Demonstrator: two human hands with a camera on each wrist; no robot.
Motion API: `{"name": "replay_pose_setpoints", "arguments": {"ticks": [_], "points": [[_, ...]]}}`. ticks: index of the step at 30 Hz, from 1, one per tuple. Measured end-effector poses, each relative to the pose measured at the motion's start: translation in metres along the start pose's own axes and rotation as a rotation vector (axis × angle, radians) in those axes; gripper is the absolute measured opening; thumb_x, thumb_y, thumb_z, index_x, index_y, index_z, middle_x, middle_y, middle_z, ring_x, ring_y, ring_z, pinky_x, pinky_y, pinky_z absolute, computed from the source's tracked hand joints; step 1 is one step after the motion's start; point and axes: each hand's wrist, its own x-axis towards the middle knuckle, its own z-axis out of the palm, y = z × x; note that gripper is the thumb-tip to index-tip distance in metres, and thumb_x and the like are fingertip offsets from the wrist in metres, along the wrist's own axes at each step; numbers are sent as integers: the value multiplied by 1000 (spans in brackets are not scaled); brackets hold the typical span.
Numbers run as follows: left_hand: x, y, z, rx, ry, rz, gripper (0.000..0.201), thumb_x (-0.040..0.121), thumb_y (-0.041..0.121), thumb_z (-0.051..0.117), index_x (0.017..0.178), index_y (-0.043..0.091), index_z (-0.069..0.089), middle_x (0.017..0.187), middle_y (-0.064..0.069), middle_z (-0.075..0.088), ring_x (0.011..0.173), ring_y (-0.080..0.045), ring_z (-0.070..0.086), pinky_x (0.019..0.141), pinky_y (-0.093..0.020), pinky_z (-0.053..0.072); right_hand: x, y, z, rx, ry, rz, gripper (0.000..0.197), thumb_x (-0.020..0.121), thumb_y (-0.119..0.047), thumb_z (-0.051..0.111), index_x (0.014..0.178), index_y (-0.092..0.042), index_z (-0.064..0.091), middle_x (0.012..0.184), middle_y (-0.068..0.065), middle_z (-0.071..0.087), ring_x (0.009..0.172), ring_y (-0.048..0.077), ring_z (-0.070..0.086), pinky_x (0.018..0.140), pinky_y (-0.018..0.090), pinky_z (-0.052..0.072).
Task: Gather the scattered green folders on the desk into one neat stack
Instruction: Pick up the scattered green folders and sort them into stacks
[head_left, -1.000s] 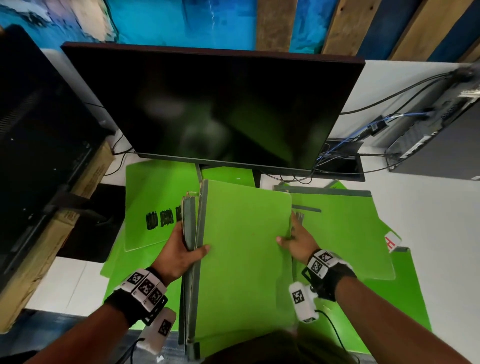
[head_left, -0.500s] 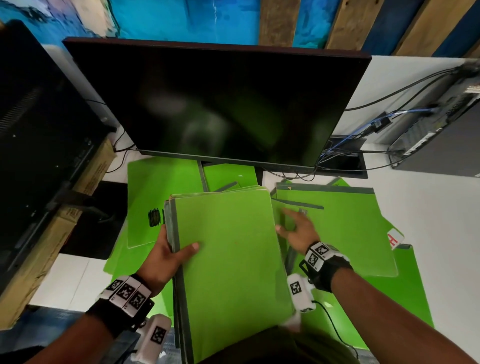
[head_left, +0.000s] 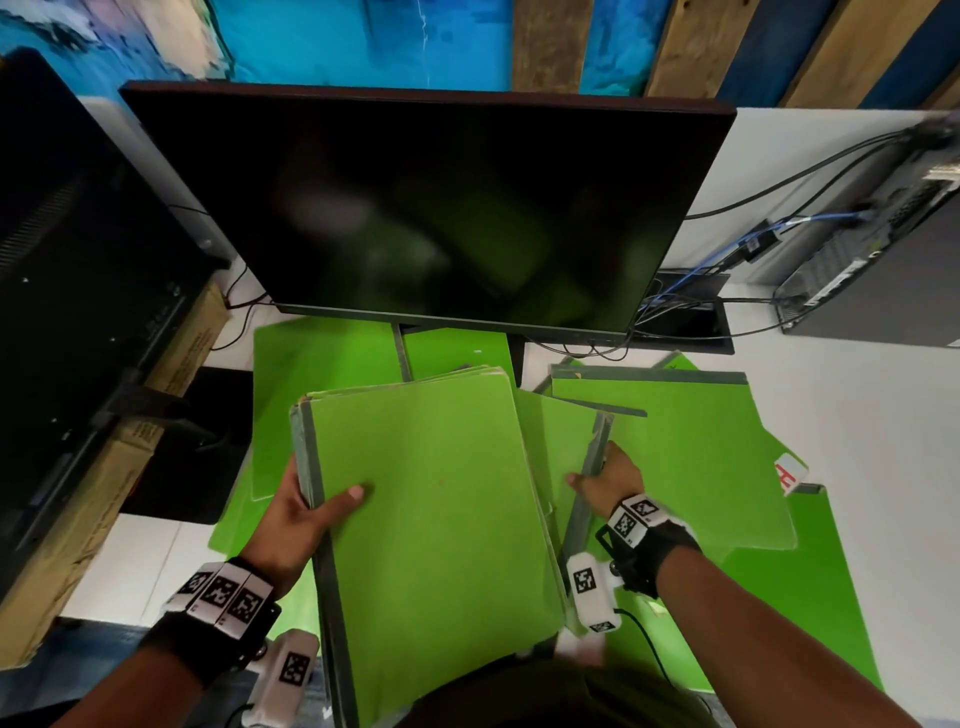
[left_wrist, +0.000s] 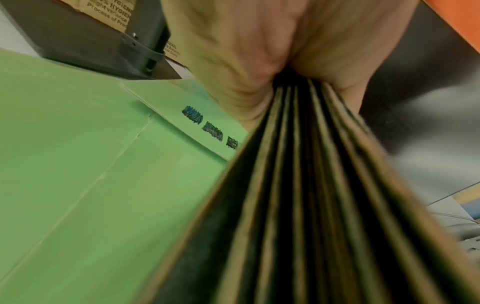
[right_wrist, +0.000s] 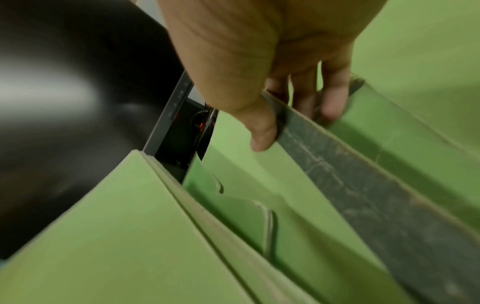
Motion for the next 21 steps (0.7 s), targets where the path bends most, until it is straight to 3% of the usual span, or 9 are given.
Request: {"name": "replay_pose_setpoints", "arguments": {"ticks": [3, 5, 8, 11, 13, 15, 18, 20, 21], "points": [[0, 0, -4, -55, -12, -13, 96, 52, 39, 91, 134, 29, 42, 117, 0, 70, 104, -15, 68, 95, -35, 51, 8, 9, -22, 216, 174, 36, 47, 82, -20, 70, 123, -6, 51, 114, 18, 65, 98, 35, 62, 85, 39, 51], [0, 1, -9, -48, 7, -27, 114, 41, 48, 91, 139, 27, 37, 120, -3, 68, 107, -19, 67, 99, -41, 49, 15, 17, -48, 359, 292, 80, 40, 86, -20, 65, 121, -3, 56, 106, 18, 66, 87, 30, 59, 76, 34, 46], [0, 3, -13, -54, 13, -21, 110, 43, 50, 91, 138, 29, 39, 121, -6, 67, 109, -24, 66, 102, -53, 43, 24, 33, -92, 409, 380, 105, 40, 92, -20, 57, 128, -4, 55, 105, 19, 64, 88, 31, 58, 74, 32, 42], [0, 8, -15, -65, 16, 11, 99, 46, 46, 92, 132, 30, 45, 116, -4, 70, 104, -25, 68, 98, -52, 46, 39, 44, -138, 286, 536, 95, 39, 91, -19, 54, 128, -8, 57, 121, 24, 62, 109, 40, 58, 91, 41, 45], [0, 10, -17, -75, 26, 27, 76, 56, 34, 87, 122, 33, 50, 111, -2, 72, 101, -24, 69, 95, -51, 50, 47, 44, -160, 197, 469, 81, 40, 89, -21, 56, 128, -14, 59, 126, 21, 61, 113, 39, 56, 96, 41, 44], [1, 9, -18, -77, 34, 40, 63, 60, 28, 83, 114, 37, 53, 108, 1, 73, 101, -24, 69, 88, -44, 56, 52, 39, -164, 49, 295, 28, 39, 89, -21, 57, 128, -19, 60, 126, 19, 60, 112, 37, 58, 92, 37, 46], [2, 9, -17, -86, 53, 51, 61, 58, 29, 85, 110, 36, 55, 104, 3, 74, 99, -23, 70, 79, -33, 59, 57, 25, -145, -131, 110, -113, 34, 90, -18, 56, 123, -17, 63, 108, 19, 65, 94, 33, 60, 76, 28, 40], [3, 9, -20, -86, 75, 55, 63, 57, 29, 87, 112, 32, 56, 106, -4, 73, 90, -18, 72, 72, -31, 60, 57, 16, -131, -117, 56, -144, 30, 91, -16, 53, 119, -13, 64, 97, 16, 62, 86, 29, 55, 75, 28, 38], [2, 9, -25, -79, 95, 59, 56, 67, 20, 82, 115, 29, 56, 109, -7, 72, 87, -18, 72, 70, -31, 60, 57, 14, -126, -88, 35, -138, 27, 91, -16, 52, 115, -12, 64, 97, 15, 62, 86, 28, 54, 76, 29, 38]]}}
